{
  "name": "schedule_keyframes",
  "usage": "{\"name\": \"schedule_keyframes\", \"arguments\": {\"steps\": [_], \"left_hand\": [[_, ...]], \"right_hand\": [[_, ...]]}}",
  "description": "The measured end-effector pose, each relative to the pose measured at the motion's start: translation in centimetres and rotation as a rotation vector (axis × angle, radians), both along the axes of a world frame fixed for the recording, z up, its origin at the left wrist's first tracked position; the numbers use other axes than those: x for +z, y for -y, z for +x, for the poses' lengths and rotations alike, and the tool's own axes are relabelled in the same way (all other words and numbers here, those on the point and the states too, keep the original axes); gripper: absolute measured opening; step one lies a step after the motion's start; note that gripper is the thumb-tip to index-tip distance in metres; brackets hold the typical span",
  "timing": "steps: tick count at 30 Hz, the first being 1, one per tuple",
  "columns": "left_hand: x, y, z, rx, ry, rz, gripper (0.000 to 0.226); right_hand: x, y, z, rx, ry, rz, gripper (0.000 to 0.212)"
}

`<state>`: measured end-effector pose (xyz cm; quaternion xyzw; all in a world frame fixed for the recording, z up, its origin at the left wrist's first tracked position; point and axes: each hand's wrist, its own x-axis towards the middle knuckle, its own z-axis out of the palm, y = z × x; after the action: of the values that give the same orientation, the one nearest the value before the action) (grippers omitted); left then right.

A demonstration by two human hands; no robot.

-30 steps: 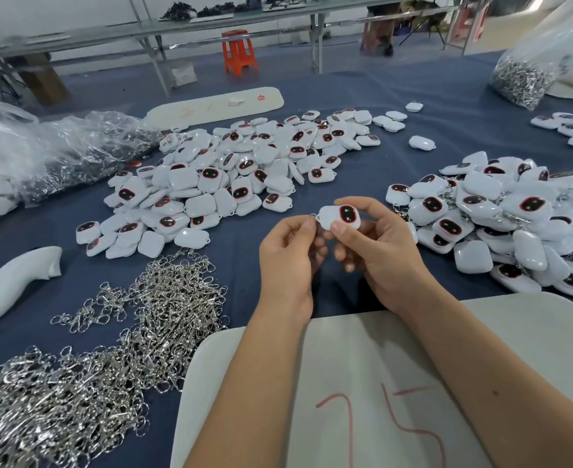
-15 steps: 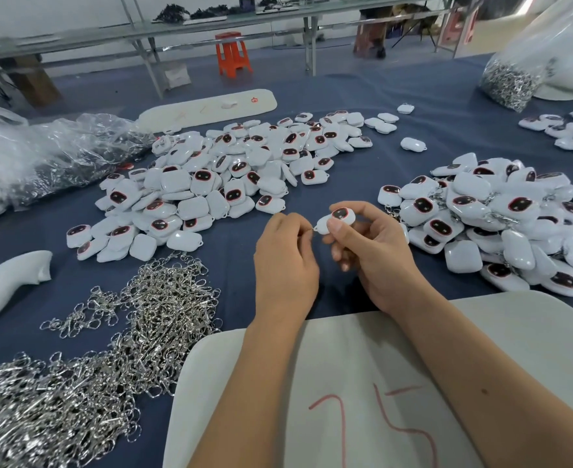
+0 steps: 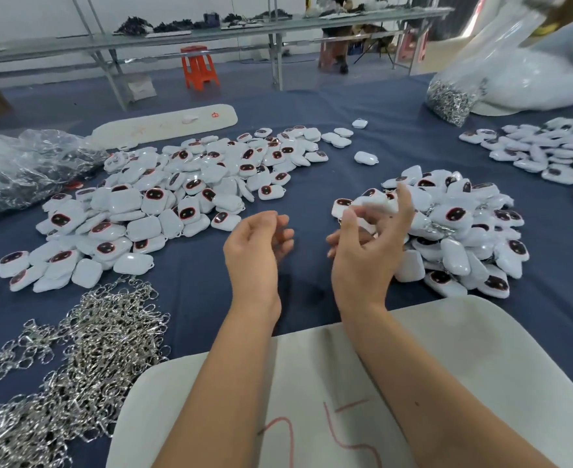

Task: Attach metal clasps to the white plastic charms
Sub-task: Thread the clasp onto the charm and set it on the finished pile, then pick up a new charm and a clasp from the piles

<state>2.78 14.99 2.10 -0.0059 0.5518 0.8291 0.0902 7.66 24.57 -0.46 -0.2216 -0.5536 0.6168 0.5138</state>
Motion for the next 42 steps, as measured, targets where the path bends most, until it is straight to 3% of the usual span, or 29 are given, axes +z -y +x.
{"name": "schedule_keyframes", "arguments": {"steps": [2, 4, 11, 16, 18, 21, 23, 27, 29, 32, 37, 42], "left_hand": [[0.4, -0.3, -0.4, 0.019, -0.035, -0.044, 0.015], [0.5, -0.4, -0.5, 0.026, -0.055, -0.055, 0.022], [-0.1, 1.2, -1.4, 0.147, 0.095, -0.056, 0.027], [0.3, 5.5, -2.9, 0.331, -0.034, -0.188, 0.028], [0.6, 8.3, -3.6, 0.442, -0.076, -0.226, 0.032], [1.0, 12.5, -4.6, 0.609, -0.095, -0.284, 0.031], [1.1, 15.2, -5.4, 0.666, -0.101, -0.422, 0.027], [0.3, 18.8, -5.6, 0.567, -0.152, -0.971, 0.015], [-0.5, 19.3, -5.0, 0.402, -0.217, -1.228, 0.01], [-1.3, 19.2, -4.4, 0.261, -0.236, -1.446, 0.03], [-0.8, 19.3, -4.3, 0.265, -0.224, -1.4, 0.028], [-0.8, 19.2, -4.3, 0.287, -0.189, -1.33, 0.033]], "right_hand": [[-0.1, -0.5, 0.0, -0.031, 0.015, 0.045, 0.08], [-0.3, -0.3, -0.1, -0.021, 0.087, 0.094, 0.083], [-0.3, 1.3, -0.4, 0.034, 0.378, 0.614, 0.045], [0.7, 5.5, -2.4, 0.339, 0.517, 0.955, 0.033], [1.0, 8.2, -4.2, 0.504, 0.654, 1.107, 0.035], [1.7, 12.2, -6.7, 0.643, 0.682, 1.256, 0.043], [2.1, 14.4, -8.4, 0.701, 0.674, 1.344, 0.053], [2.5, 16.5, -11.2, 0.766, 0.767, 1.552, 0.062], [2.2, 16.5, -12.0, 0.765, 0.803, 1.569, 0.06], [1.9, 16.4, -12.3, 0.788, 0.818, 1.518, 0.046], [1.9, 15.8, -11.4, 0.851, 0.863, 1.361, 0.028], [2.3, 16.0, -10.3, 0.848, 1.013, 1.431, 0.033]]}}
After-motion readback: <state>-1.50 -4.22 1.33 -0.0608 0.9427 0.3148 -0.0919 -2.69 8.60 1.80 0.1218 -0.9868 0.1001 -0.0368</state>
